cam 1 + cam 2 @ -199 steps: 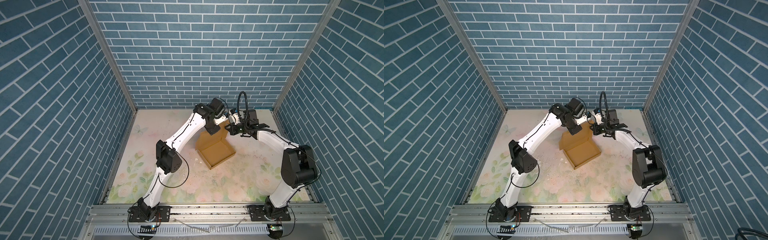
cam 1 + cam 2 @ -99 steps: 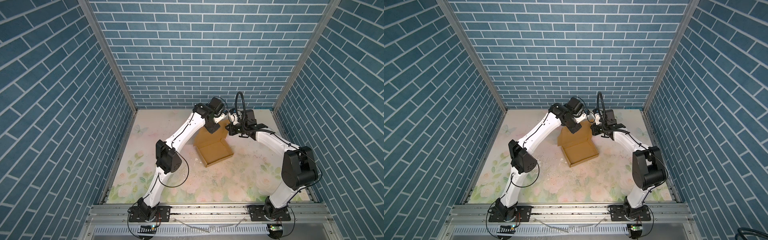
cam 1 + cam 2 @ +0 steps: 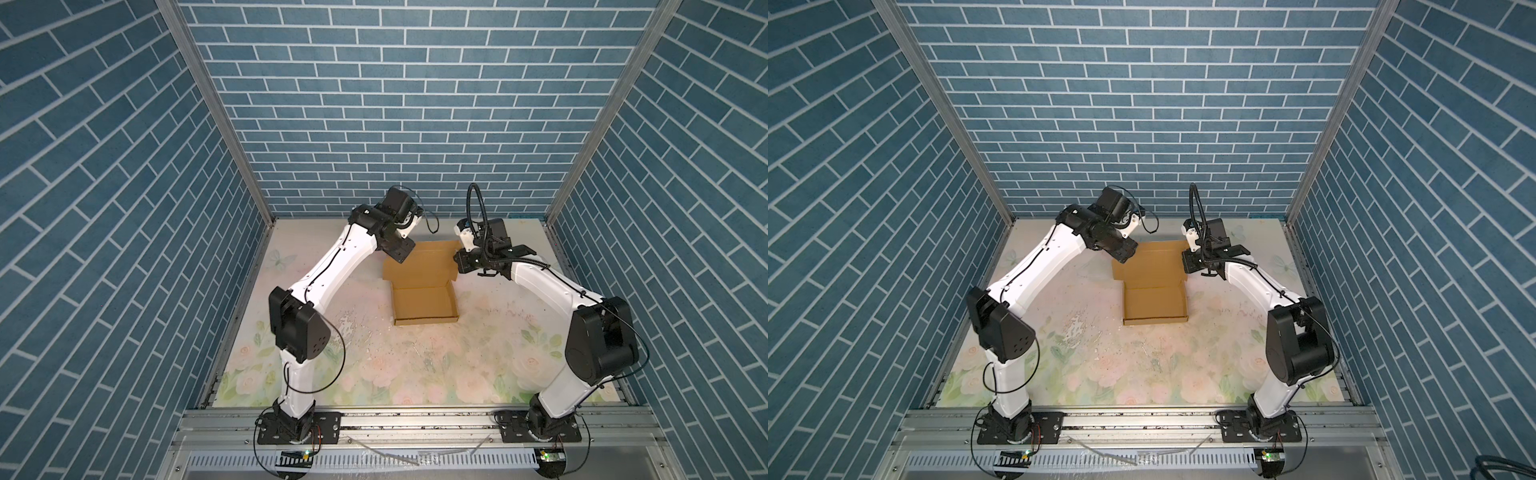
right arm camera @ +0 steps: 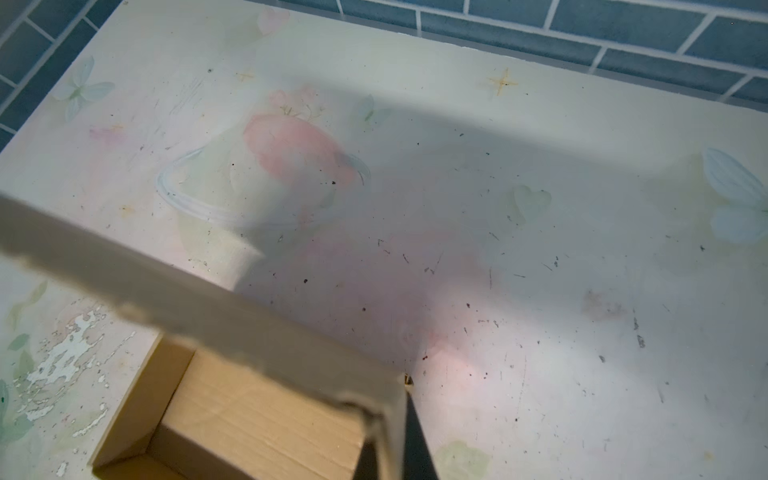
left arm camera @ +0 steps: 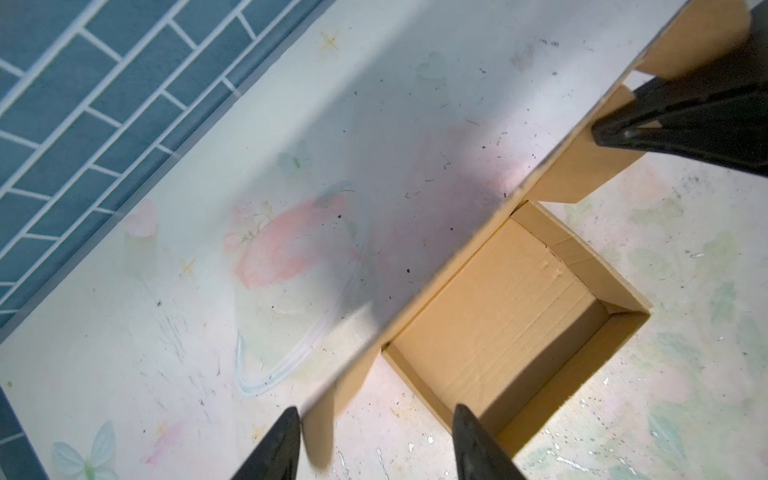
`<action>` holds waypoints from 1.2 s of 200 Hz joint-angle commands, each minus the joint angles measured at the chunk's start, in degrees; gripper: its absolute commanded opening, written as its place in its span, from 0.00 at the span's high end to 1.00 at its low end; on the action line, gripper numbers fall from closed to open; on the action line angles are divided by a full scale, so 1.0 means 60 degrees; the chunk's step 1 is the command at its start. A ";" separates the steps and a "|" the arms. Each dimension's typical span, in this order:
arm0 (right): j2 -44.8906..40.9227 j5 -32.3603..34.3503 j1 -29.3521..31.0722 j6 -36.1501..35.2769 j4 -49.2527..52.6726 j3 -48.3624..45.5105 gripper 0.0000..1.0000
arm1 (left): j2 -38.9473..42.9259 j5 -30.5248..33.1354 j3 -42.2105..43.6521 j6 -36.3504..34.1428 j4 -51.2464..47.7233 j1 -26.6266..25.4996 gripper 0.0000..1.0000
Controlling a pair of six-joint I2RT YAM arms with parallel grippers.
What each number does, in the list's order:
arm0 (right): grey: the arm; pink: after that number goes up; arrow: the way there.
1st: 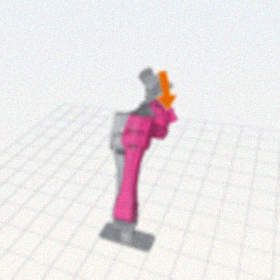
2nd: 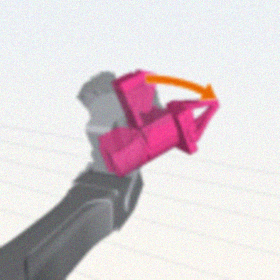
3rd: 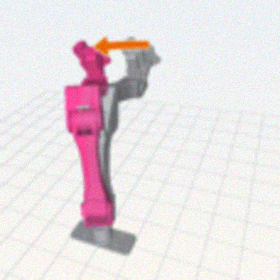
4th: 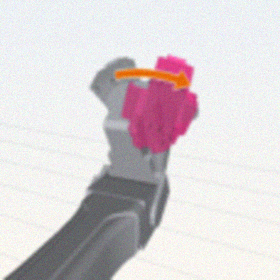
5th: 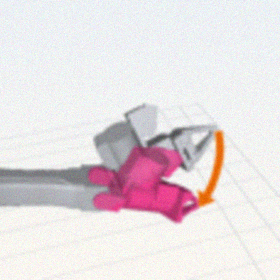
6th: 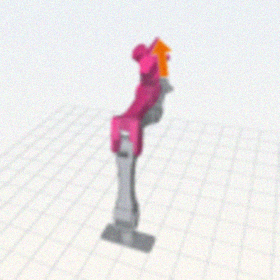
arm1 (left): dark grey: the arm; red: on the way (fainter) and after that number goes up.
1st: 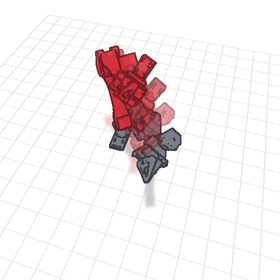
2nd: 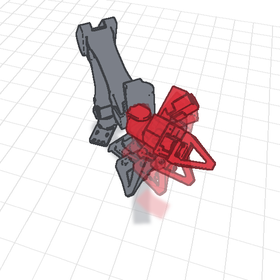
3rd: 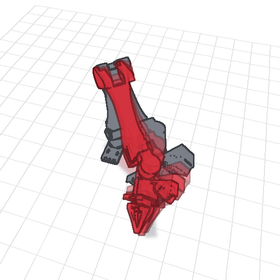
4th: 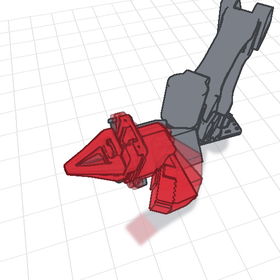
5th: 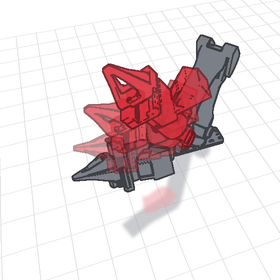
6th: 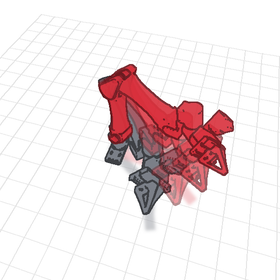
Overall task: Fold the paper box
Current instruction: 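Lower the lid panel over the tray with both grippers holding its edge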
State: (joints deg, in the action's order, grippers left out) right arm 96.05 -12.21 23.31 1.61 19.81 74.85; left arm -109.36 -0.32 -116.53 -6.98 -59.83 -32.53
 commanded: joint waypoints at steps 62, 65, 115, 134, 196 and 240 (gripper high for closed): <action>-0.0147 0.0863 0.0535 -0.0561 0.1183 0.0693 1.00 | 0.2633 -0.1136 0.4518 0.0710 0.2508 0.0908 0.42; -0.0150 0.0875 0.0538 -0.0563 0.1179 0.0694 1.00 | 0.2640 -0.1136 0.4580 0.0708 0.2563 0.0930 0.42; -0.0192 0.0848 0.0597 -0.0647 0.1189 0.0632 1.00 | 0.2315 -0.1032 0.4904 0.0717 0.3593 0.1286 0.43; -0.0243 0.0848 0.0597 -0.0733 0.1183 0.0619 1.00 | 0.2168 -0.1006 0.4869 0.0721 0.3987 0.1375 0.42; -0.0398 0.0718 0.0597 -0.0824 0.1196 0.0635 1.00 | 0.1215 -0.1174 0.4474 0.0502 0.4584 0.1513 0.43; -0.0384 0.0589 0.0598 -0.0795 0.1191 0.0635 1.00 | 0.0755 -0.0950 0.4289 0.0486 0.5078 0.1570 0.45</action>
State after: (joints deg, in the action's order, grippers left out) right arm 95.55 -8.19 26.59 -0.05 24.86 76.55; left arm -104.27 -6.74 -88.62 -3.49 -32.03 -23.70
